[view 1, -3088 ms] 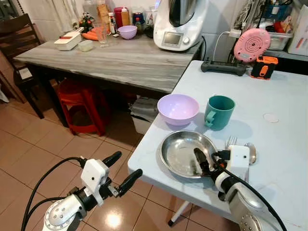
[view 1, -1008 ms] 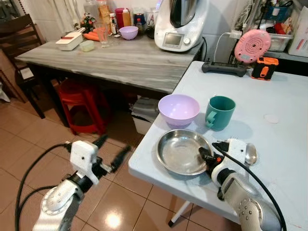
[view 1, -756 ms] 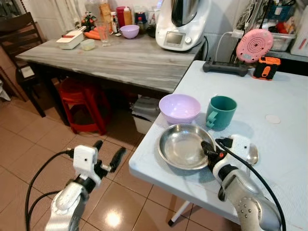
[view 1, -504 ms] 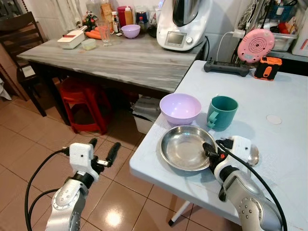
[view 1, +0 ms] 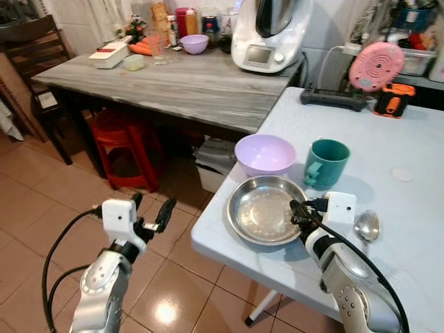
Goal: Setting the table
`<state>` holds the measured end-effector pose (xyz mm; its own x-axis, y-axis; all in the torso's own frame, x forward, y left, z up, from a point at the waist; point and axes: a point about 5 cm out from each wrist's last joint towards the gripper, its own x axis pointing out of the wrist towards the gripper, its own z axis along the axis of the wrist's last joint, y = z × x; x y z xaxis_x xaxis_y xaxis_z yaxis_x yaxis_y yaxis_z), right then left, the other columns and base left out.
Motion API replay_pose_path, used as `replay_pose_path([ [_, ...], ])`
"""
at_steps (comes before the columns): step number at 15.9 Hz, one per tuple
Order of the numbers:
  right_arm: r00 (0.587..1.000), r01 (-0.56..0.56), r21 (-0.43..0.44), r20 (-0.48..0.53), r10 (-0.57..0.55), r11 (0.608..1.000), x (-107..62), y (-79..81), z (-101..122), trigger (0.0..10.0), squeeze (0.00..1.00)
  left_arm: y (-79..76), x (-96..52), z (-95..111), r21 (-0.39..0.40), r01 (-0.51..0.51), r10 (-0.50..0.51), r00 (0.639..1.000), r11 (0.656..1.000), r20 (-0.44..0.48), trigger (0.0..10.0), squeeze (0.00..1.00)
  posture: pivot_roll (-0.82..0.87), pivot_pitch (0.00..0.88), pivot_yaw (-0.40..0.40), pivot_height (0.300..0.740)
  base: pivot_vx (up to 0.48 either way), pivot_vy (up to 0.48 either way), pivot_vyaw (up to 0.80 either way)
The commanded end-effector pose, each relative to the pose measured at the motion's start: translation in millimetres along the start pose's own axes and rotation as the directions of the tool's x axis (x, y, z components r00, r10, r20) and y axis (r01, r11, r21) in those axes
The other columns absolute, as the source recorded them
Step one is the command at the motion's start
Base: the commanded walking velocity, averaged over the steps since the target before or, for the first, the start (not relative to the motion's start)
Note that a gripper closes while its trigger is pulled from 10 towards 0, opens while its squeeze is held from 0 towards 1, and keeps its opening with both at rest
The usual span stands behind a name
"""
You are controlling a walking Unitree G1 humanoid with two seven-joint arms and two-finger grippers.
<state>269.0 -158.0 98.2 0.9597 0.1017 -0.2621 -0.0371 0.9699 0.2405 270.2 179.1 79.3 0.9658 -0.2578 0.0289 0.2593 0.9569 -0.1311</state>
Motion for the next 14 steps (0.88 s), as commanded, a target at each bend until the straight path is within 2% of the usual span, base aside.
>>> replay_pose_path([
  [1,1.0,0.004,-0.005,-0.012,-0.004,1.0,1.1,0.4,-2.0,10.0,0.0,7.1,-2.5,0.0,0.002,-0.018,0.018,1.0,1.0,-0.003,10.0,0.0,0.01,0.0,0.063,0.74,0.0,0.289,0.0],
  [5,0.998,-0.025,0.0,0.065,0.025,1.0,-1.1,4.7,5.9,10.0,0.0,6.6,-5.5,-1.2,0.002,-0.018,0.018,1.0,1.0,-0.006,10.0,0.0,0.01,0.0,0.065,0.74,0.0,0.331,0.0],
  [7,0.997,-0.026,0.009,0.072,0.026,1.0,-0.2,5.3,7.6,10.0,0.0,4.6,-4.4,-0.4,0.003,-0.015,0.015,1.0,1.0,-0.004,10.0,0.0,0.01,0.0,0.066,0.74,0.0,0.351,0.0],
  [14,0.995,-0.015,-0.011,0.102,0.016,1.0,-0.7,6.5,9.8,10.0,0.0,1.1,-0.5,3.7,0.004,-0.002,0.002,1.0,1.0,0.004,10.0,0.0,0.0,0.0,0.074,0.74,0.0,0.357,-0.63],
])
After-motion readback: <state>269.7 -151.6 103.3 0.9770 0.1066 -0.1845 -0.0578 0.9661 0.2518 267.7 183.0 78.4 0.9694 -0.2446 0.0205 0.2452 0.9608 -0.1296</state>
